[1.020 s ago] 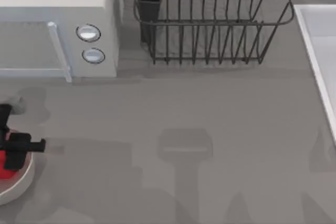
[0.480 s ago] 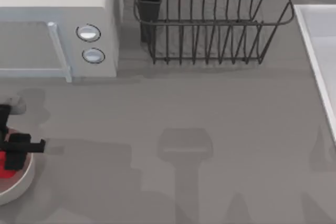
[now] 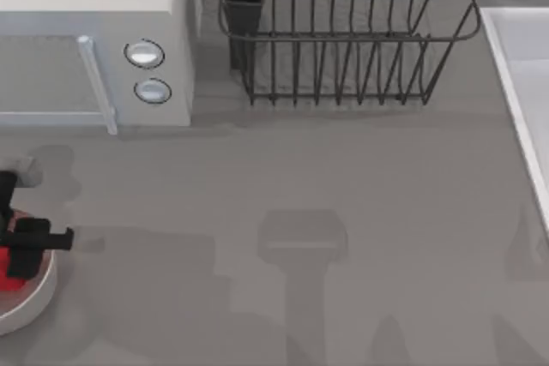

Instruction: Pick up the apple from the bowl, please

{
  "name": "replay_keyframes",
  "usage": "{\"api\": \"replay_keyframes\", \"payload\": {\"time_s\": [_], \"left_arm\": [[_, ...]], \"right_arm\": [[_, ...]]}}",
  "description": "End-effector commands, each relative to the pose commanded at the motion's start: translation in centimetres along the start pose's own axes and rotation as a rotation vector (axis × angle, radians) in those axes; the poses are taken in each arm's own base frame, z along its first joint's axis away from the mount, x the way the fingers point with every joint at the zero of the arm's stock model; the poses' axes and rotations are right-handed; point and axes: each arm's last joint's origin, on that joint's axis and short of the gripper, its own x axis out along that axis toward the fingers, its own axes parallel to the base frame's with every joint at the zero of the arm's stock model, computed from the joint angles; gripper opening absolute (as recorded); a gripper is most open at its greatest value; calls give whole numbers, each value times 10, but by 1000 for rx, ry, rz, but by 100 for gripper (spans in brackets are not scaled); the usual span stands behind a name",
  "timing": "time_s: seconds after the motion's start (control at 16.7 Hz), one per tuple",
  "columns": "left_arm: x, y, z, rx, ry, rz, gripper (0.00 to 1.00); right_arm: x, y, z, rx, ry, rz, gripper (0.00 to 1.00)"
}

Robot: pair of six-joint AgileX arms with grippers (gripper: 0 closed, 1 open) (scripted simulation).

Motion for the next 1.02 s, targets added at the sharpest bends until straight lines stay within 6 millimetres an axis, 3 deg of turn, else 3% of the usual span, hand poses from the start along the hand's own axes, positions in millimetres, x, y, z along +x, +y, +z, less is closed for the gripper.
{"api": "replay_keyframes", "payload": {"time_s": [0.12, 0.18, 0.6, 0.66, 0.84, 1.02], "left_arm": [[0, 0, 0, 0, 0, 0, 2], [0, 0, 0, 0, 0, 0, 0], [0, 0, 0, 0, 0, 0, 0], [-35, 1, -3, 39, -72, 17, 0], [-42, 1, 2, 39, -66, 16, 0], [-69, 2, 17, 40, -56, 16, 0]], "right_arm": [[0, 0, 0, 0, 0, 0, 100], [0, 0, 0, 0, 0, 0, 100], [0, 0, 0, 0, 0, 0, 100], [0, 0, 0, 0, 0, 0, 100], [0, 0, 0, 0, 0, 0, 100], [0, 0, 0, 0, 0, 0, 100]]}}
